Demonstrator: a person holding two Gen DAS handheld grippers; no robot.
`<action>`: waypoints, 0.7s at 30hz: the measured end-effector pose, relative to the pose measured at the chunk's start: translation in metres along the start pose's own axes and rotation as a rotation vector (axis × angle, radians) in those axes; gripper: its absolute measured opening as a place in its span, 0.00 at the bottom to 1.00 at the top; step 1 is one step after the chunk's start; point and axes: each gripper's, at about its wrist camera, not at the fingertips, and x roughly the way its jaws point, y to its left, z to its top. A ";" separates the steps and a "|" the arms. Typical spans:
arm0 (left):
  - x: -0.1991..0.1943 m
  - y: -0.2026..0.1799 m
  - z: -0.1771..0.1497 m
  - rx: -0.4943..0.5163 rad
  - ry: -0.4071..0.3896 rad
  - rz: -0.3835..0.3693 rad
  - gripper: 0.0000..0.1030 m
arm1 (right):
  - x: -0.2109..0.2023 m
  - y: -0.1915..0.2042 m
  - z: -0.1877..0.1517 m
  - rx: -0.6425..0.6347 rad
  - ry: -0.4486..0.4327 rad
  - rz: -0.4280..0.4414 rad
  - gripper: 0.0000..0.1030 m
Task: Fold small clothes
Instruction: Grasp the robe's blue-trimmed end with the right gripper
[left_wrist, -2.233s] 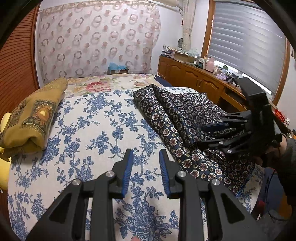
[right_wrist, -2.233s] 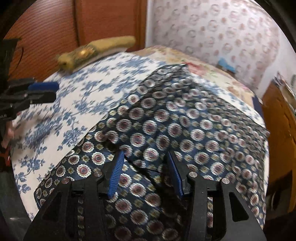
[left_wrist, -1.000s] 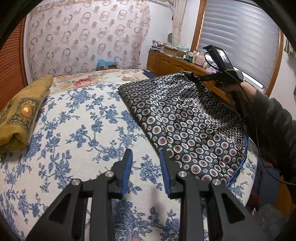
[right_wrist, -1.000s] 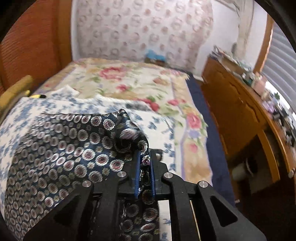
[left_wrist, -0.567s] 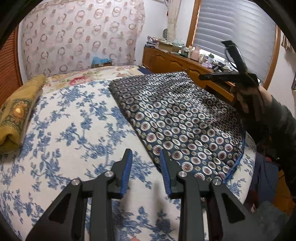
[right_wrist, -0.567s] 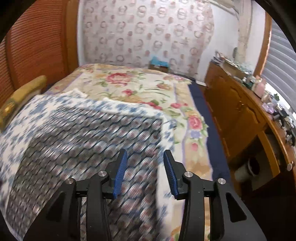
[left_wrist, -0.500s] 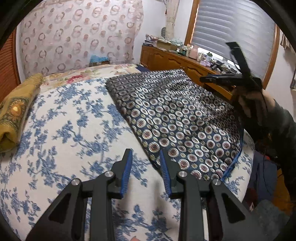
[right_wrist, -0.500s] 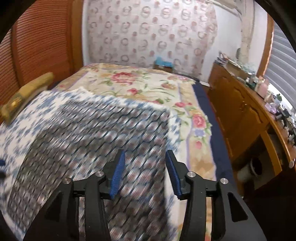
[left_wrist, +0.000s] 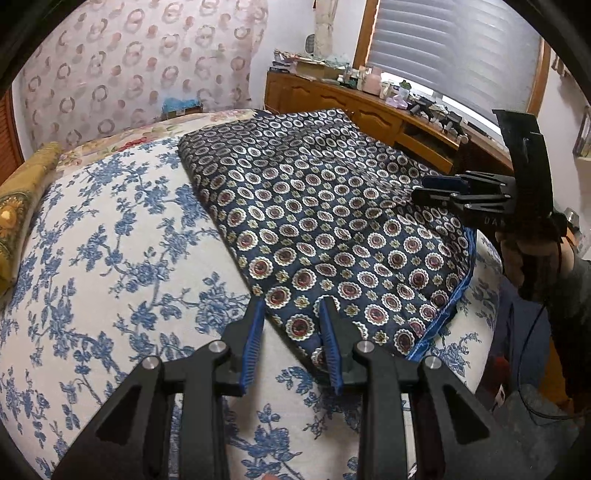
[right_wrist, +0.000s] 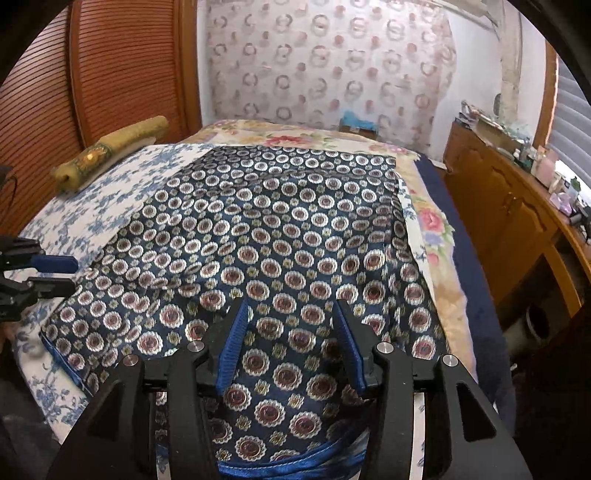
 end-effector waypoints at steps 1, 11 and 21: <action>0.000 -0.001 0.000 0.001 0.003 0.000 0.28 | 0.000 0.000 -0.005 0.011 0.001 0.007 0.47; 0.004 -0.005 -0.008 -0.007 0.033 -0.012 0.28 | 0.001 -0.003 -0.028 0.055 0.019 0.002 0.47; -0.001 -0.008 -0.013 -0.026 0.054 -0.053 0.28 | -0.001 -0.003 -0.035 0.066 -0.016 -0.014 0.48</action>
